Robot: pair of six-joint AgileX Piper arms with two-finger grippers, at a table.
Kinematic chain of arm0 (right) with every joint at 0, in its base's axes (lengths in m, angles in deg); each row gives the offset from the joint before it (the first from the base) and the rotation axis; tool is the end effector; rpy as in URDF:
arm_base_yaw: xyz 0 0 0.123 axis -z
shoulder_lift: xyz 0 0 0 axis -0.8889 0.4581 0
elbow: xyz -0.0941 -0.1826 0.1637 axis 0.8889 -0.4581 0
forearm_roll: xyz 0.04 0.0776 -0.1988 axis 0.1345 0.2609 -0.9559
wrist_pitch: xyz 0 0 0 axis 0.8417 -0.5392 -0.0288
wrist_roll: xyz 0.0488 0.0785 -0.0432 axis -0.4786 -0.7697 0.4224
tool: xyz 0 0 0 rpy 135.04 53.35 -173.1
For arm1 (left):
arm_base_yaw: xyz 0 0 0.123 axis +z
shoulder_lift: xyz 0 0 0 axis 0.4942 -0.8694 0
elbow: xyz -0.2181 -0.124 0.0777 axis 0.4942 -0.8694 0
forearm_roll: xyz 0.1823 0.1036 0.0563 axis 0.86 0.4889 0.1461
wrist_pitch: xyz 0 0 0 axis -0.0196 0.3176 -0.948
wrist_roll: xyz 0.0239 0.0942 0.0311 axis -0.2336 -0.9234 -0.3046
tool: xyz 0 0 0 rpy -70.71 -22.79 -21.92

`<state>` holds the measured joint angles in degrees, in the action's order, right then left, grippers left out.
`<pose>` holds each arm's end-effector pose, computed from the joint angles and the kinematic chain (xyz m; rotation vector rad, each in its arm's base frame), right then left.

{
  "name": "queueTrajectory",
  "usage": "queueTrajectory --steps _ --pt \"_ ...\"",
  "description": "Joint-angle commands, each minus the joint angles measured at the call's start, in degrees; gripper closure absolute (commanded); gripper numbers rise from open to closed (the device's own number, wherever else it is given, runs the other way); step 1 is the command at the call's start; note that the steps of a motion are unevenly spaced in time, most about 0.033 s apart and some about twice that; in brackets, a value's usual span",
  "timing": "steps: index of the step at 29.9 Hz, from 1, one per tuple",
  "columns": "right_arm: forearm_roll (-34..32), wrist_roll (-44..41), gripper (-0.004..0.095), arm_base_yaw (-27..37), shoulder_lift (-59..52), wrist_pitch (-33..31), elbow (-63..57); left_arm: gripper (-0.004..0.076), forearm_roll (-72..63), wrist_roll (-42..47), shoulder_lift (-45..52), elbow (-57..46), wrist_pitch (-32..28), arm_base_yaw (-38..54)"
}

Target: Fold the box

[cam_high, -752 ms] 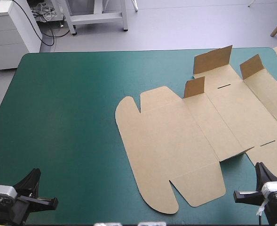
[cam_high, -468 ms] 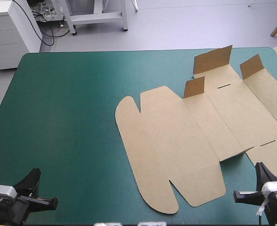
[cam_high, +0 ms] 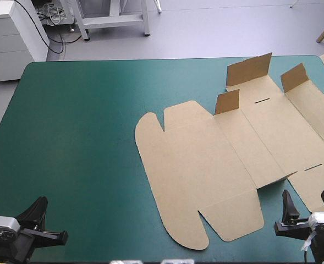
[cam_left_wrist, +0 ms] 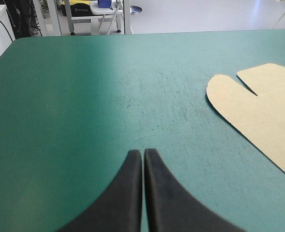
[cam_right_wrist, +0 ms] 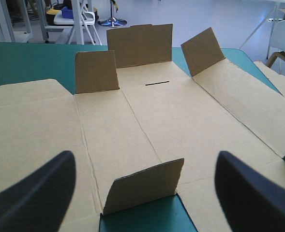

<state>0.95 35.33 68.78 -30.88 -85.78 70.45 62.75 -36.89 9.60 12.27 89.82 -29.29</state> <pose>0.0186 0.0052 0.2664 -0.0240 1.7310 -0.0711 0.0119 -0.0131 0.2649 0.0808 1.7994 -0.1164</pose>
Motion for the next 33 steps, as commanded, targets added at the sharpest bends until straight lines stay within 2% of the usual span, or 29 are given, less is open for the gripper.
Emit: queueTrajectory --steps 1,8,12,17,24,30,33 --pt "-1.7 -2.2 0.0003 -0.1 -1.1 4.3 1.5 0.0731 -1.1 0.0 0.7 1.2 -4.3 0.1" --pt "-2.0 -3.4 0.0005 -0.1 -0.8 3.9 1.5 0.0731 -1.1 0.0 0.7 1.2 -4.3 0.1" --pt "-2.0 -12.0 0.0007 -0.1 3.0 -1.4 4.3 0.0731 -1.1 0.0 0.7 1.2 -4.3 0.1" --pt "-2.1 -26.9 0.0007 -0.1 13.9 -7.3 11.0 0.0731 -1.1 0.0 0.7 1.2 -4.3 0.1" --pt "1.0 -34.3 0.0008 -0.1 32.4 -6.9 18.2 0.0731 -1.1 0.0 0.7 1.2 -4.3 0.1" --pt "8.8 -44.5 0.0008 -0.1 46.2 -3.7 20.7 0.0731 -1.1 0.0 0.7 1.2 -4.3 0.1" --pt "8.2 -52.0 0.0008 -0.1 51.5 -4.4 20.7 0.0731 -1.1 0.0 0.7 1.2 -4.3 0.1"
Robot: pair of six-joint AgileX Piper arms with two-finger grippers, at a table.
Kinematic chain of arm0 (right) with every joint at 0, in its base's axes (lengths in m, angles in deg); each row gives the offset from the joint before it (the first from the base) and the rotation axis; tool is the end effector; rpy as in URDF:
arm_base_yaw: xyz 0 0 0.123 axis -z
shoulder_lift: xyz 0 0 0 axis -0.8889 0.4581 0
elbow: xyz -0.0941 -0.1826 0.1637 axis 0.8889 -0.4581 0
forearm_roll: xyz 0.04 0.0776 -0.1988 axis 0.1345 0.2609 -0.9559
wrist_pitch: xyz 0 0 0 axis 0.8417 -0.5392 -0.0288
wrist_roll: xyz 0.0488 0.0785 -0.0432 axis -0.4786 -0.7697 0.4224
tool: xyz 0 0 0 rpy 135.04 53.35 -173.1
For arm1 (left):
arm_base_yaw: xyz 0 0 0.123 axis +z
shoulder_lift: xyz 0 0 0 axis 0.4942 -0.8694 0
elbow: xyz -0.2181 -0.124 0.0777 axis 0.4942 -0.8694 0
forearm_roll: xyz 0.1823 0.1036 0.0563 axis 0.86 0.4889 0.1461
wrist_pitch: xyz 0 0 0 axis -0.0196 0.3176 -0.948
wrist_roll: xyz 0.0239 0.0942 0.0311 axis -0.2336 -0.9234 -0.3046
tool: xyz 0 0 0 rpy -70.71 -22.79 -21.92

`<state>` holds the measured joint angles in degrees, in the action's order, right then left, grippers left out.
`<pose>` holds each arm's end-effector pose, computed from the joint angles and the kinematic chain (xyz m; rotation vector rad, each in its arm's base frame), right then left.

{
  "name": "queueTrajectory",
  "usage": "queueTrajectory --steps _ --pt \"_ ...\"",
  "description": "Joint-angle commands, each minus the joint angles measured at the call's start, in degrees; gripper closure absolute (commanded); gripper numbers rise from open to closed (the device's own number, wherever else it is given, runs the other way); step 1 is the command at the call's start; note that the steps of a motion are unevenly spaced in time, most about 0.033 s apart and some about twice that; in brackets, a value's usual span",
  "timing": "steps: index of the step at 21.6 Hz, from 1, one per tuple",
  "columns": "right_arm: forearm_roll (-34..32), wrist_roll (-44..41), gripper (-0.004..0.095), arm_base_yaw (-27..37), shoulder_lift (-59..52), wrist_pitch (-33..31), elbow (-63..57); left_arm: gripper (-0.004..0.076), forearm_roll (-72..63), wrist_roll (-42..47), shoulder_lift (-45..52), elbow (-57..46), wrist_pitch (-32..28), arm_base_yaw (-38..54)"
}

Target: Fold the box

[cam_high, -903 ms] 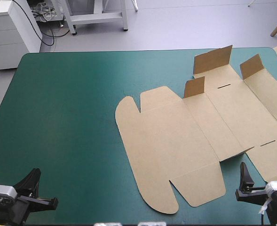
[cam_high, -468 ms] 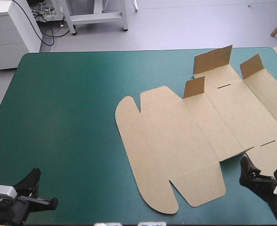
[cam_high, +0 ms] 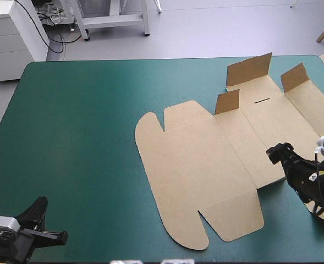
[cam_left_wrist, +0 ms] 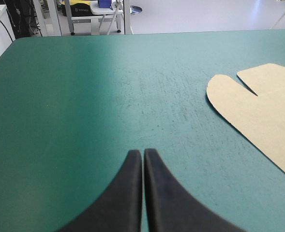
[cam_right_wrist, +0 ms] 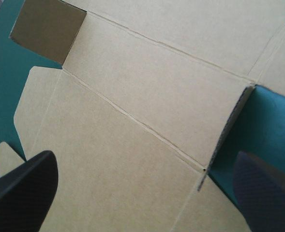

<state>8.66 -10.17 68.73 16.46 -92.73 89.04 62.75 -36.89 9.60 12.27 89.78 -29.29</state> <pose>0.1383 0.0033 0.2919 0.9756 2.1863 0.5451 0.0119 -0.0131 0.2650 0.0807 1.7987 -0.1163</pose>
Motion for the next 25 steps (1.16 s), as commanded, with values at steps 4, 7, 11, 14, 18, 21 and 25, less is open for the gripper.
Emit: queueTrajectory --steps 4,7,11,14,18,21,25 --pt "-3.7 -14.3 0.0053 0.0 11.7 -5.8 2.1 0.0731 -1.1 0.0 0.7 1.2 -4.3 0.1" --pt "-5.2 -14.8 0.0070 0.2 13.2 -3.1 2.1 0.0731 -1.1 0.0 0.7 1.2 -4.3 0.1" --pt "-8.6 -14.9 0.0070 0.2 19.0 -2.0 2.1 0.0731 -1.1 0.0 0.7 1.2 -4.3 0.1" --pt "-8.8 -14.9 0.0081 0.2 20.9 -0.2 2.1 0.0731 -1.1 0.0 0.7 1.2 -4.3 0.1" --pt "-7.4 -14.6 0.0554 0.2 23.1 0.1 2.1 0.0731 -1.1 0.1 0.7 1.2 -4.3 0.1" --pt "-6.3 -15.3 0.0913 0.2 23.0 0.3 2.1 0.0731 -1.1 0.1 0.7 1.2 -4.3 0.1" --pt "-6.3 -14.4 0.0929 0.2 23.0 -0.6 2.1 0.0731 -1.1 0.0 0.7 1.2 -4.3 0.1"
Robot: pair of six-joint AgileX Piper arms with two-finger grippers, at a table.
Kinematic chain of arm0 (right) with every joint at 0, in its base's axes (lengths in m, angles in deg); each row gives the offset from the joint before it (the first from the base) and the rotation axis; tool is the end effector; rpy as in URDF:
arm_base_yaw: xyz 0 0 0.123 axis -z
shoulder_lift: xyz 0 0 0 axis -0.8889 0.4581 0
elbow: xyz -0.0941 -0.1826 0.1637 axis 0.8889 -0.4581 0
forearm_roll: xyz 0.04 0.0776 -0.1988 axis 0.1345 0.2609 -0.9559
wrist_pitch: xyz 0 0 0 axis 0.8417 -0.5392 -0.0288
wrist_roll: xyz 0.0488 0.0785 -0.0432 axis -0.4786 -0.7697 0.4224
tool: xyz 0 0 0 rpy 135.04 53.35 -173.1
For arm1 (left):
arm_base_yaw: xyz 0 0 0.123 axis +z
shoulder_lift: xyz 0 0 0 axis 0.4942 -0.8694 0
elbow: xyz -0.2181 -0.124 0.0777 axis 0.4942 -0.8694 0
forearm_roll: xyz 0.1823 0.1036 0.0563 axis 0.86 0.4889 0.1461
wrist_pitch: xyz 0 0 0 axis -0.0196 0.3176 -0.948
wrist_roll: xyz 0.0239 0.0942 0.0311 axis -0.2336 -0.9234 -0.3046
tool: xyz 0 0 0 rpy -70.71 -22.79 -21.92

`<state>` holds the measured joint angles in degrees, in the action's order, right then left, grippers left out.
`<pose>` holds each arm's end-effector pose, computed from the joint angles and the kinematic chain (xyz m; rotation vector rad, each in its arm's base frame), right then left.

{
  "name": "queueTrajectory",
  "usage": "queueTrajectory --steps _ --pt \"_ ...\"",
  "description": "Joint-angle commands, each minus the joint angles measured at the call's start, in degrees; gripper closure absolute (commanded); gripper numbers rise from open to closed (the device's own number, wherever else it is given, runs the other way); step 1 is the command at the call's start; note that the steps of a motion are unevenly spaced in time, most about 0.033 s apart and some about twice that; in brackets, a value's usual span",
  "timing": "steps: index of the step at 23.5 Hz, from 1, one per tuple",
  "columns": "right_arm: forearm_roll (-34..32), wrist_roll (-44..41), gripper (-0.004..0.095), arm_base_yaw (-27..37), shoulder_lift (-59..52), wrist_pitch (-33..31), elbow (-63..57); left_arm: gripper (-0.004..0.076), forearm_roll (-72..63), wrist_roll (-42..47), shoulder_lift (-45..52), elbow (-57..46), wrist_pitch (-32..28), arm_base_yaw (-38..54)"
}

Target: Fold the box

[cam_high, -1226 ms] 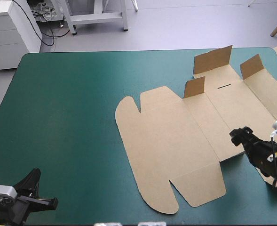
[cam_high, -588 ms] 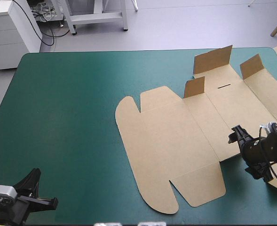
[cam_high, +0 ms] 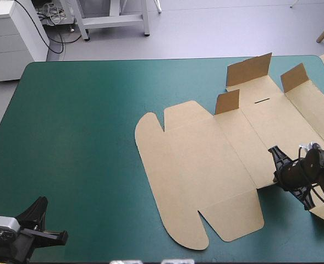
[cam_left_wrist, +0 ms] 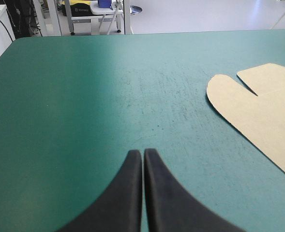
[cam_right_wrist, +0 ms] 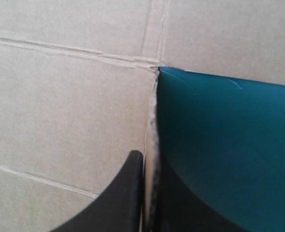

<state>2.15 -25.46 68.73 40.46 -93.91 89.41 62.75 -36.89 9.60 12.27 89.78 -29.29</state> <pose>0.1924 -0.0102 0.2209 1.4592 2.4384 0.3441 0.0119 -0.0131 0.2650 0.0807 1.7987 -0.1163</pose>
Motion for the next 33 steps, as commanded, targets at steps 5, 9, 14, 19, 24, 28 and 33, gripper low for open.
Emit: queueTrajectory --steps 5,9,14,19,24,28,33 --pt "0.8 12.5 0.0929 0.2 -0.5 5.3 2.1 0.0731 -1.1 0.0 0.7 1.2 -4.2 0.1" --pt "9.5 34.9 0.0925 0.2 2.1 8.4 4.4 0.0731 -1.1 0.0 0.7 1.2 -4.2 0.1" --pt "13.0 55.2 0.0925 -2.7 9.6 2.1 12.4 0.0731 -1.1 0.0 0.7 1.2 -4.2 0.1" --pt "9.0 73.6 0.0926 -10.1 22.9 -4.5 27.6 0.0731 -1.1 0.0 0.7 1.2 -4.2 0.1" --pt "3.0 83.9 0.0928 -19.3 37.2 -10.9 47.3 0.0731 -1.1 0.0 0.7 1.2 -4.2 0.1" --pt "-3.1 98.6 0.0928 -29.0 49.7 -20.6 69.0 0.0731 -1.1 0.0 0.7 1.2 -4.2 0.1" --pt "-2.1 112.6 0.0928 -36.0 55.1 -20.2 81.6 0.0731 -1.1 0.0 0.7 1.2 -4.2 0.1"
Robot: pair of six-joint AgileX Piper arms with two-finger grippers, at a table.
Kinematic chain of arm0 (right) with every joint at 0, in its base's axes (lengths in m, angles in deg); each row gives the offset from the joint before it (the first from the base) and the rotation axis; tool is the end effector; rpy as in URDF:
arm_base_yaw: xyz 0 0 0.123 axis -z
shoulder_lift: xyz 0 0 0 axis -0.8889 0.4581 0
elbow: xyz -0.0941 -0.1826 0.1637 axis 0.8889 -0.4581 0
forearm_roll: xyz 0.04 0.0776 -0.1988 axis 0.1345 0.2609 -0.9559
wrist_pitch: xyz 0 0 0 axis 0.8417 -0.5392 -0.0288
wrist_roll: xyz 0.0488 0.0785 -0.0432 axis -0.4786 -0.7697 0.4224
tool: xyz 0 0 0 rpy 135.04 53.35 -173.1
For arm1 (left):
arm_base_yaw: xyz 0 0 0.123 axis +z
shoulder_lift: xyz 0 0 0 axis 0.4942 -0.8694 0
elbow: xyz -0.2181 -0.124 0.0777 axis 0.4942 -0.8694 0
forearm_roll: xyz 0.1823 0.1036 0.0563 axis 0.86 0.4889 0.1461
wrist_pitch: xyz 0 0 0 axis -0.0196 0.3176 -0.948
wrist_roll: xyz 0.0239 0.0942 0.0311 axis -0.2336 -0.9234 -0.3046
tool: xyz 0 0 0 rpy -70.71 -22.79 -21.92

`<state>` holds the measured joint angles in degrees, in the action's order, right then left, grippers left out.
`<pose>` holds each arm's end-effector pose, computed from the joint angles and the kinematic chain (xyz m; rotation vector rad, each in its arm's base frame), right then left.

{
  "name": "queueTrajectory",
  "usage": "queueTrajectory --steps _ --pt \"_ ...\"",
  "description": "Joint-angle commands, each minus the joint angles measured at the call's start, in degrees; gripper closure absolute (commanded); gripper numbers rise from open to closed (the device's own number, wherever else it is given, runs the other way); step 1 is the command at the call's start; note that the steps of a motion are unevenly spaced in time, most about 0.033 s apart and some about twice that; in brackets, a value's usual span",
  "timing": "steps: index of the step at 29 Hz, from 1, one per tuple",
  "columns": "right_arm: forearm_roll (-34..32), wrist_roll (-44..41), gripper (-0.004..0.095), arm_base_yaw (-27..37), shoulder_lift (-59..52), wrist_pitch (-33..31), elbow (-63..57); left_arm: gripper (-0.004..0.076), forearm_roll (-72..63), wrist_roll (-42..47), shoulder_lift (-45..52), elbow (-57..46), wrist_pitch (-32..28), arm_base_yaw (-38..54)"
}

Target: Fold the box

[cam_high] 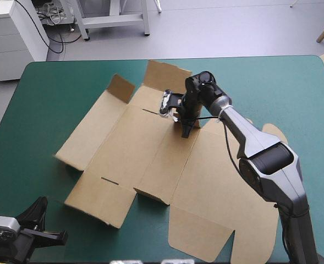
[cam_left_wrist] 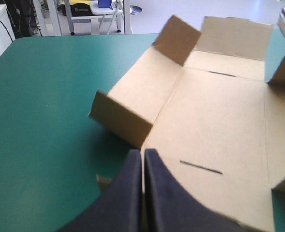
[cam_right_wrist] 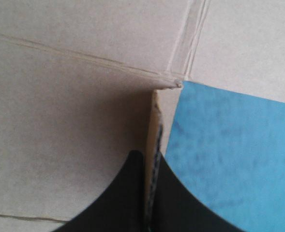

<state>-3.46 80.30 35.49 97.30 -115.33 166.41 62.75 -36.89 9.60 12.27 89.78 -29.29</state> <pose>0.3880 0.2038 0.2201 -1.8289 2.1364 -0.0586 0.0119 -0.0131 0.2650 0.0807 1.7987 -0.1163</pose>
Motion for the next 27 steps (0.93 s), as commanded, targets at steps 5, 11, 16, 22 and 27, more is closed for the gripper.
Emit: queueTrajectory --steps 5,11,16,22,27 --pt "3.6 17.6 0.0928 -6.8 -0.8 2.3 5.2 0.0731 -1.1 0.0 0.7 1.0 -4.7 0.1" --pt "3.6 17.0 0.0928 -7.2 -0.6 4.3 5.2 0.0731 -1.1 0.0 0.7 1.1 -4.8 0.1" --pt "3.9 17.0 0.0928 -7.2 -0.1 4.2 5.2 0.0731 -1.1 0.0 0.7 1.0 -4.8 0.1" --pt "6.0 15.2 0.0770 -7.2 0.5 4.2 5.2 0.0731 -1.1 -0.1 0.7 1.0 -4.8 0.1" --pt "6.0 6.0 0.0307 -7.2 0.4 4.7 7.2 0.0731 -1.1 0.0 0.7 1.0 -4.8 0.1"
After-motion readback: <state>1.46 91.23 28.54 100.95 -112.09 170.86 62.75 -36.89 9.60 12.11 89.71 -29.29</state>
